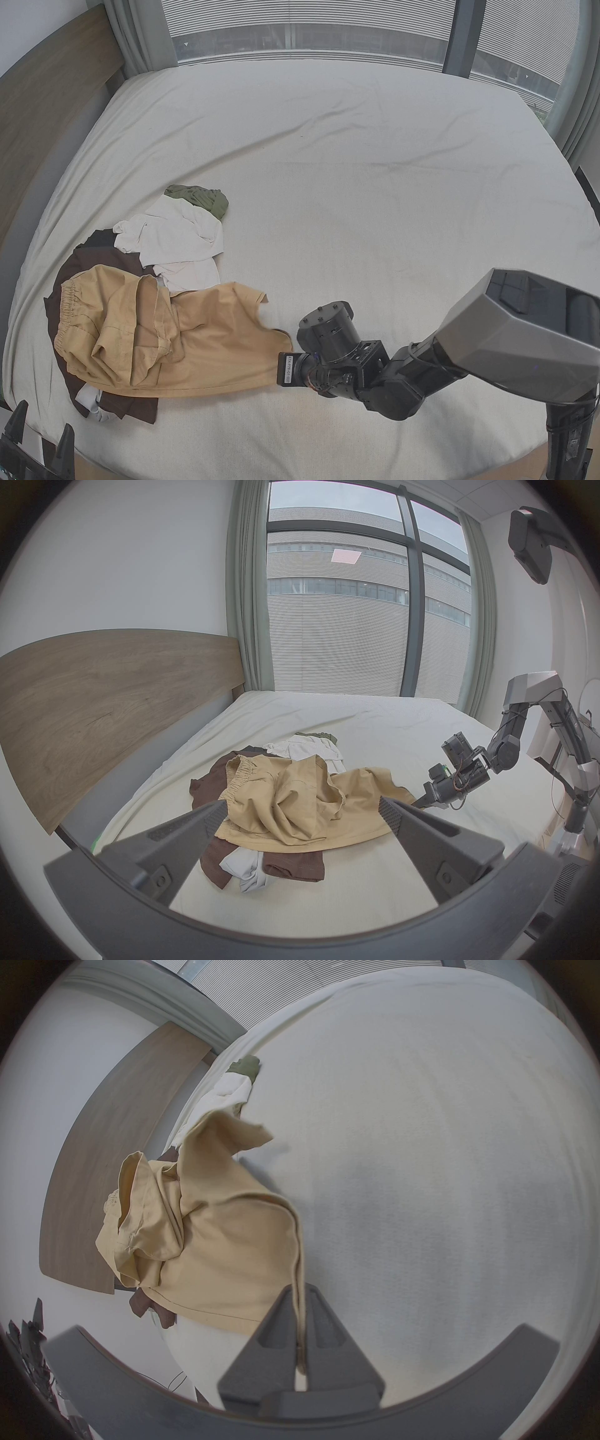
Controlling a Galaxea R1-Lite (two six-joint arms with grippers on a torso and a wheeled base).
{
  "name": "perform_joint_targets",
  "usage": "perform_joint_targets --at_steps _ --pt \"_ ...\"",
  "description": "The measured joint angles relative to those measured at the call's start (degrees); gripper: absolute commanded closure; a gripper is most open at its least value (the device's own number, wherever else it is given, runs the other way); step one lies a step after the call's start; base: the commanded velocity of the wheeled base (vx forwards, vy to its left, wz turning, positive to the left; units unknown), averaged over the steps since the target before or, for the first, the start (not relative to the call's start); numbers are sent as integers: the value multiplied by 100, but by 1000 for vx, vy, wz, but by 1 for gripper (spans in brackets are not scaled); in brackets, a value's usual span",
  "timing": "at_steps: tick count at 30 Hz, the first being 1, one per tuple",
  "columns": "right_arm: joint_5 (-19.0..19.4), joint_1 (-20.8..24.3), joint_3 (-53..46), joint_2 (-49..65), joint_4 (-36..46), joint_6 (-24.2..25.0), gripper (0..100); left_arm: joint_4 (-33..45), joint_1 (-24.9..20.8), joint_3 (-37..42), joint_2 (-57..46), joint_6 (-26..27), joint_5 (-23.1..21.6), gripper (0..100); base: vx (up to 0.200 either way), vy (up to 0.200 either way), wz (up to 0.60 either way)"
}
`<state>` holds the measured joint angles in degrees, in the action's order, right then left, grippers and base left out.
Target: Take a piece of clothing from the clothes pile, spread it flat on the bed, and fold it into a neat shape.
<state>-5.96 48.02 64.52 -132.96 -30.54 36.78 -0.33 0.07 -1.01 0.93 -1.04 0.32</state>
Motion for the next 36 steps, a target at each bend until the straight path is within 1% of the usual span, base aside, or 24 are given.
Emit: perform_joint_targets --at_steps 9,16,22,33,36 --pt "-20 -266 -651 388 -55 4 100 0 2 0 0 11 -7 0 0 0 0" --pt "-180 -474 -1143 653 -299 -27 100 0 -2 0 0 20 -10 0 0 0 0" --pt "-191 -651 -1563 841 -657 -46 100 1 2 0 0 20 -10 0 0 0 0" --pt "-187 -1020 -2147 1284 -734 -41 100 1 2 0 0 26 -10 0 0 0 0" --pt "-180 -1109 -2297 1367 -877 -40 100 1 2 0 0 28 -7 0 0 0 0"
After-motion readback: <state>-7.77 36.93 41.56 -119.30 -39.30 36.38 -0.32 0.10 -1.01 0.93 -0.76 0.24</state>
